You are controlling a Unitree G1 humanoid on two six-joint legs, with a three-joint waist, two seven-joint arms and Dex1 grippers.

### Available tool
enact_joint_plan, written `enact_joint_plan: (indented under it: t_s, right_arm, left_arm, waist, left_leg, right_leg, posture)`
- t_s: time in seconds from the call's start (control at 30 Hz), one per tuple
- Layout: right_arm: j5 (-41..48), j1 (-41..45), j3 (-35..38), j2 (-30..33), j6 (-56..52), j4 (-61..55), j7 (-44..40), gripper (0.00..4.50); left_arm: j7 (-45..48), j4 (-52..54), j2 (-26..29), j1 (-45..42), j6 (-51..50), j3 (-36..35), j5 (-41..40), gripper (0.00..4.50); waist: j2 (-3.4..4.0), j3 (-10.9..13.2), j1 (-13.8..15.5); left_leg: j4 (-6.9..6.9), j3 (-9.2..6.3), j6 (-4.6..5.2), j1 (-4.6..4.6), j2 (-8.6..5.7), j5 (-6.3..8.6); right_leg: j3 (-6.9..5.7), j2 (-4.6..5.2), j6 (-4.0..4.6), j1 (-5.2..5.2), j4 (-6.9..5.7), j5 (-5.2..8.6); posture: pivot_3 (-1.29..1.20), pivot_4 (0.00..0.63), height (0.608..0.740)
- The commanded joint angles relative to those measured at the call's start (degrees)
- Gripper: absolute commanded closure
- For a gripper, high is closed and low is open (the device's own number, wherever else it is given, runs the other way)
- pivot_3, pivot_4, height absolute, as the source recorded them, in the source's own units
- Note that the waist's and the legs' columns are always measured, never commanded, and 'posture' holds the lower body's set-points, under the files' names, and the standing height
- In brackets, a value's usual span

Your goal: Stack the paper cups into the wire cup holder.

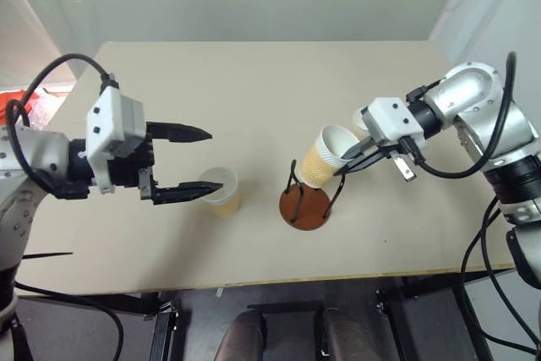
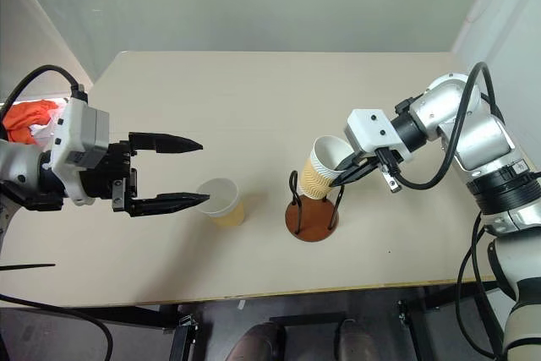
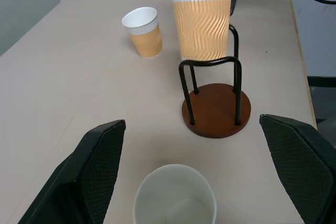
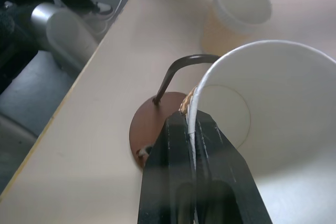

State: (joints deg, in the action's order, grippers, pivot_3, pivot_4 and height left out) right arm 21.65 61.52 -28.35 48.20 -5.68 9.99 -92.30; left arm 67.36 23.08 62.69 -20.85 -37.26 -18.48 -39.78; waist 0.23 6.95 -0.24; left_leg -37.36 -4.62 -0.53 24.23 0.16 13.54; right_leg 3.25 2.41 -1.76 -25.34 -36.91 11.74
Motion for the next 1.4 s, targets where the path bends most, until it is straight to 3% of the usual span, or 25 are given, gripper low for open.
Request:
enact_joint_plan:
  t_s: [0.03, 0.17, 0.3, 0.47, 0.57, 0.7, 0.9, 1.0, 1.3, 1.4]
  right_arm:
    - [0.5, 2.4, 0.0, 0.1, 1.2, 0.1, -0.2, 3.54]
    - [0.9, 4.3, 1.6, -1.0, 1.6, 0.9, -0.2, 2.26]
    - [-5.1, 9.1, 5.4, -3.6, 4.7, 12.1, 1.5, 0.91]
    - [-17.9, 16.9, 4.7, -6.8, 13.7, 39.5, 11.8, 0.91]
    - [-23.5, 18.9, 4.0, -9.2, 16.8, 51.7, 17.8, 0.91]
    - [-27.2, 19.3, 5.2, -12.1, 18.2, 59.6, 21.4, 0.91]
    - [-32.0, 17.5, 5.8, -14.7, 17.2, 64.6, 28.2, 0.91]
    - [-33.4, 16.5, 6.7, -15.7, 16.5, 65.5, 30.0, 1.48]
    - [-35.0, 15.7, 9.6, -16.6, 16.0, 65.8, 31.6, 4.32]
    - [-34.5, 17.0, 10.9, -16.0, 16.9, 65.3, 29.1, 4.42]
  left_arm:
    - [-0.7, 1.5, 1.3, 0.1, -0.2, -2.6, -0.9, 0.0]
    - [-0.9, 1.2, 1.9, 0.0, -0.1, -2.3, -0.6, 0.0]
    - [-3.5, -1.3, 1.9, -2.3, 1.7, 1.1, 3.6, 0.0]
    - [-9.0, -3.2, -2.1, -8.3, 2.1, 8.3, 8.1, 0.0]
    - [-10.4, -3.1, -3.7, -9.0, 2.1, 9.4, 8.8, 0.0]
    - [-10.3, -2.8, -3.5, -8.6, 1.4, 9.4, 8.6, 0.0]
    - [-10.3, -0.5, -2.5, -7.9, -0.6, 7.1, 6.6, 0.0]
    - [-10.6, 0.5, -1.9, -7.4, -1.3, 6.3, 6.1, 0.0]
    - [-11.0, 2.4, 0.2, -4.7, -2.7, 4.6, 6.0, 0.0]
    - [-11.1, 2.2, 0.2, -5.1, -2.6, 4.9, 6.1, 0.0]
  waist:
    - [0.0, 0.0, 0.0]
    - [0.0, 0.0, -0.1]
    - [0.0, 0.0, -0.3]
    - [0.0, 0.0, 0.3]
    - [0.0, 0.0, 0.3]
    - [0.05, 0.1, 0.3]
    - [0.07, 0.1, 0.2]
    - [0.07, 0.1, 0.2]
    - [0.08, 0.1, 0.2]
    - [0.08, 0.1, 0.2]
  left_leg:
    - [0.0, 0.0, -0.02, 0.0, 0.0, -0.02]
    - [0.0, 0.0, -0.07, -0.07, 0.0, -0.05]
    - [0.03, 0.0, -0.11, -0.11, 0.02, -0.08]
    - [0.13, -0.15, -0.14, -0.13, 0.0, -0.23]
    - [0.2, -0.12, -0.15, -0.11, -0.02, -0.22]
    - [0.36, -0.08, -0.27, -0.08, 0.09, -0.16]
    - [0.43, 0.01, -0.54, -0.08, 0.4, 0.0]
    - [0.38, 0.03, -0.55, -0.08, 0.46, 0.03]
    - [0.35, 0.07, -0.62, -0.1, 0.5, -0.06]
    - [0.35, 0.07, -0.64, -0.1, 0.51, -0.09]
  right_leg:
    - [0.0, 0.0, 0.01, 0.0, -0.01, -0.01]
    - [0.01, 0.0, 0.05, 0.01, -0.07, -0.02]
    - [0.01, -0.01, 0.14, 0.0, -0.1, -0.02]
    - [-0.01, 0.02, 1.13, -0.04, -0.07, -0.1]
    - [0.01, 0.06, 1.18, -0.07, -0.02, -0.14]
    - [-0.09, 0.04, 0.49, -0.23, -0.03, -0.55]
    - [-0.24, -0.14, 0.42, -0.31, -0.01, -0.57]
    - [-0.25, -0.17, 0.42, -0.29, -0.01, -0.57]
    - [-0.25, -0.18, 0.42, -0.29, -0.05, -0.57]
    - [-0.25, -0.18, 0.42, -0.29, -0.06, -0.57]
  posture:
    - [0.0, 0.15, 0.74]
    - [0.0, 0.15, 0.74]
    - [0.0, 0.15, 0.74]
    - [0.0, 0.15, 0.74]
    - [0.0, 0.15, 0.74]
    - [0.0, 0.15, 0.74]
    - [0.0, 0.15, 0.74]
    - [0.0, 0.15, 0.74]
    - [0.0, 0.15, 0.74]
    - [0.0, 0.15, 0.74]
